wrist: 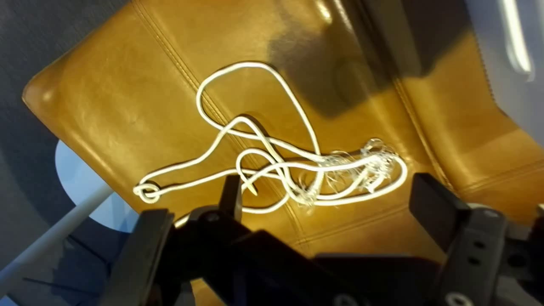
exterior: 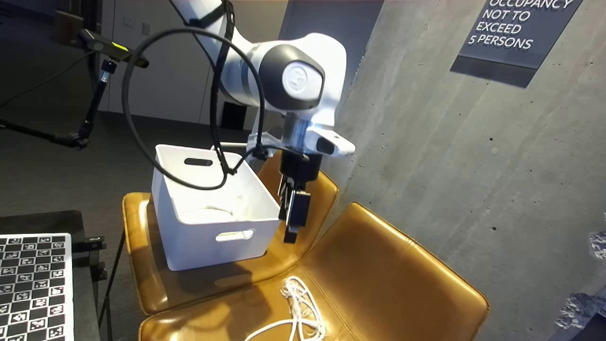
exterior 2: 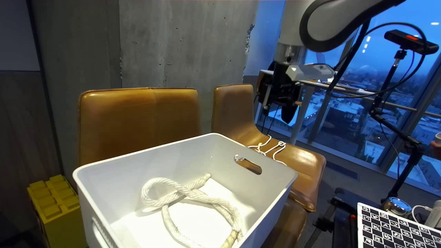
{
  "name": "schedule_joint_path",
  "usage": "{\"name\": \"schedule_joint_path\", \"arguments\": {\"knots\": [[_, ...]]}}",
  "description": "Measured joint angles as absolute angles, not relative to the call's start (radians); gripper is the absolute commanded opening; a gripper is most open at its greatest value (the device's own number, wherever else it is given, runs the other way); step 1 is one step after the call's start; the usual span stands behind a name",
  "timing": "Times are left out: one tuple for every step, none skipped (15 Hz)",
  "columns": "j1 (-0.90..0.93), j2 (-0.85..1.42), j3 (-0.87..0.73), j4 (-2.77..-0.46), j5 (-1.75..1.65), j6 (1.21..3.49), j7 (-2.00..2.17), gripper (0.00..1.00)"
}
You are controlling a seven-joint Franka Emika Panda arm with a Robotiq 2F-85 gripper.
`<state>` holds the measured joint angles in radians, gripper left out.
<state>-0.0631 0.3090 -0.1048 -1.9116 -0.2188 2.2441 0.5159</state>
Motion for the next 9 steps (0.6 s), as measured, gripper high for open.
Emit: {"name": "schedule_joint_path", "arguments": {"knots": [[-0.072, 0.339, -0.118, -1.914, -0.215, 2.258, 0.513, 1.00], [-0.078, 0.369, -0.131, -1.915, -0.212, 2.271, 0.512, 1.00], [-0.081, 0.398, -0.143, -1.916, -0.210, 2.284, 0.512, 1.00], [-0.083, 0.425, -0.155, -1.917, -0.209, 2.300, 0.512, 1.00], [-0.083, 0.451, -0.166, -1.919, -0.209, 2.316, 0.513, 1.00], [-0.083, 0.474, -0.176, -1.921, -0.210, 2.336, 0.517, 1.00], [-0.081, 0.495, -0.185, -1.928, -0.210, 2.360, 0.523, 1.00], [-0.077, 0.512, -0.198, -1.940, -0.211, 2.391, 0.534, 1.00], [-0.071, 0.525, -0.211, -1.955, -0.212, 2.423, 0.545, 1.00]]}}
